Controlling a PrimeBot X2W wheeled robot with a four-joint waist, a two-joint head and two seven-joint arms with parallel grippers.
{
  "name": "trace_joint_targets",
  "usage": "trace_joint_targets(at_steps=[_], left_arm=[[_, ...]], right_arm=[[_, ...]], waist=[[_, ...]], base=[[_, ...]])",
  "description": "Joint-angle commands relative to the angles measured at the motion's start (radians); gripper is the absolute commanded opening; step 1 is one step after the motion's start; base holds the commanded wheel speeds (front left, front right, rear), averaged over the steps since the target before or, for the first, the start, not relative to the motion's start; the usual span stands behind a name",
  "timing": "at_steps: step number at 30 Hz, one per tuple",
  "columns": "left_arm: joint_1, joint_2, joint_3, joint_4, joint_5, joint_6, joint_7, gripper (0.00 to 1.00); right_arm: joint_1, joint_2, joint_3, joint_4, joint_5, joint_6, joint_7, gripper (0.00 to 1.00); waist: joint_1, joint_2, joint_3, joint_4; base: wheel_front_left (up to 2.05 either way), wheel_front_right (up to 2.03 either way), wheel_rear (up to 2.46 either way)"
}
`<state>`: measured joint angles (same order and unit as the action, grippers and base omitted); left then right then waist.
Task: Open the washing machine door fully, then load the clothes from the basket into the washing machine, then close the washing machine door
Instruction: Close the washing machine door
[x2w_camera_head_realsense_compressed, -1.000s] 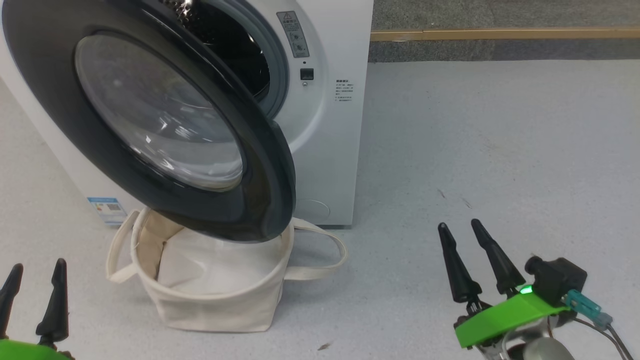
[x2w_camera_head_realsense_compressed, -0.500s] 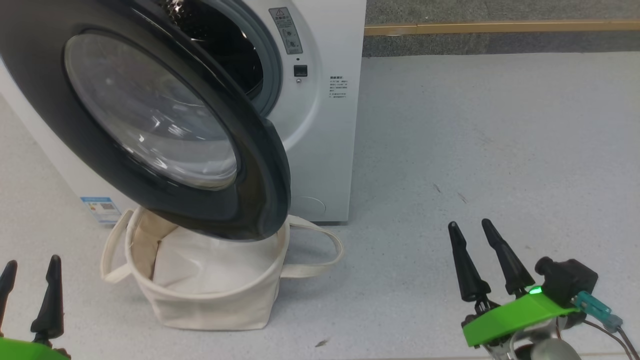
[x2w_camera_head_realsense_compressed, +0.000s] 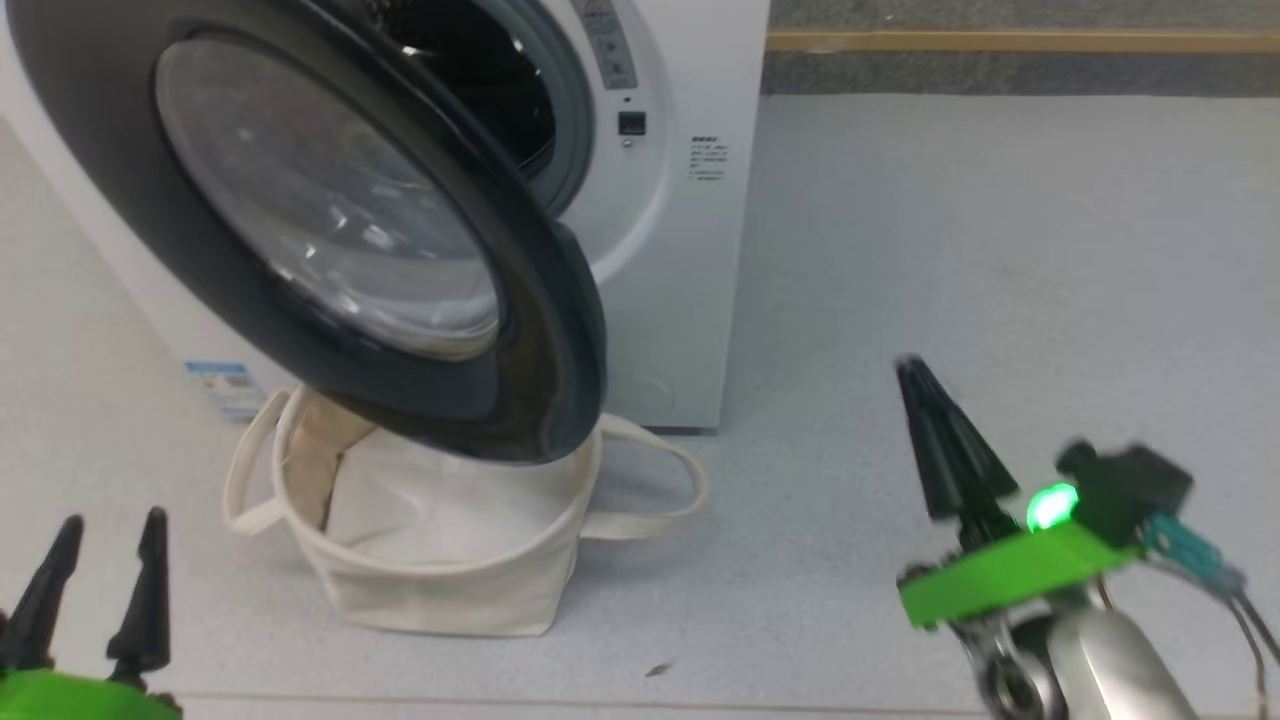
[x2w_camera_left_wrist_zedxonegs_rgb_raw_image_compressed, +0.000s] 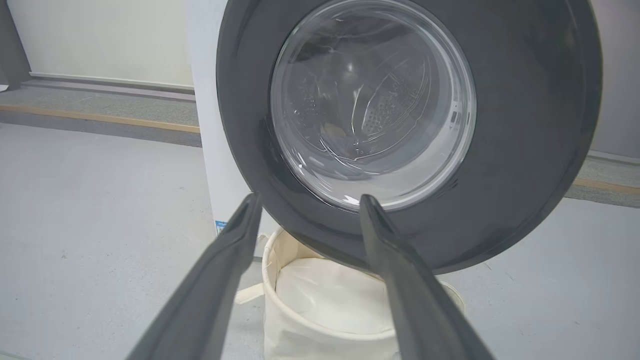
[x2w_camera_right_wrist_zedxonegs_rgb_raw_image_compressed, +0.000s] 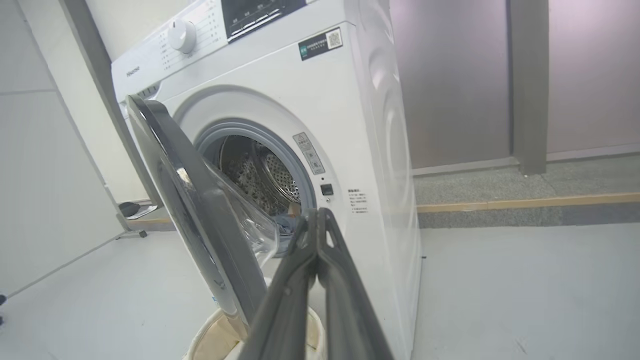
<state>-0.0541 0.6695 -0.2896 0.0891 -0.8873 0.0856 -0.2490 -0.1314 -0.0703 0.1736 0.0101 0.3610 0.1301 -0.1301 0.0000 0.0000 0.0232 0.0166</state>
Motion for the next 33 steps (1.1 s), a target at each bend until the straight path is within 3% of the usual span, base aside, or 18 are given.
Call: trace_joint_targets(at_steps=[1, 7, 13, 21, 33], left_arm=[[-0.086, 0.028, 0.041, -0.022, 0.014, -0.01, -0.011, 1.0], [-0.147, -0.014, -0.008, 0.0, 0.033, -0.027, -0.006, 1.0], [-0.218, -0.052, -0.065, 0.036, 0.065, -0.043, 0.01, 1.0], [-0.265, -0.091, -0.123, 0.031, 0.093, -0.049, 0.033, 1.0], [-0.283, -0.116, -0.142, 0.032, 0.096, -0.054, 0.03, 1.0]], right_arm=[[-0.099, 0.011, 0.048, -0.051, -0.006, 0.001, 0.014, 0.0], [-0.242, 0.018, 0.149, -0.034, 0.014, 0.001, 0.057, 0.0], [-0.376, 0.02, 0.266, 0.079, 0.113, 0.001, 0.039, 0.0], [-0.426, 0.02, 0.324, 0.307, 0.218, 0.001, -0.009, 0.0], [-0.547, 0.02, 0.378, 0.612, 0.427, 0.001, -0.119, 0.0]], waist=[[0.0, 0.0, 0.013, 0.02], [0.0, 0.0, 0.011, 0.085], [0.0, 0.0, -0.005, 0.175], [0.0, 0.0, -0.01, 0.277], [0.0, 0.0, 0.02, 0.314]], base=[[0.0, 0.0, 0.0], [0.0, 0.0, 0.0], [0.0, 0.0, 0.0], [0.0, 0.0, 0.0], [0.0, 0.0, 0.0]])
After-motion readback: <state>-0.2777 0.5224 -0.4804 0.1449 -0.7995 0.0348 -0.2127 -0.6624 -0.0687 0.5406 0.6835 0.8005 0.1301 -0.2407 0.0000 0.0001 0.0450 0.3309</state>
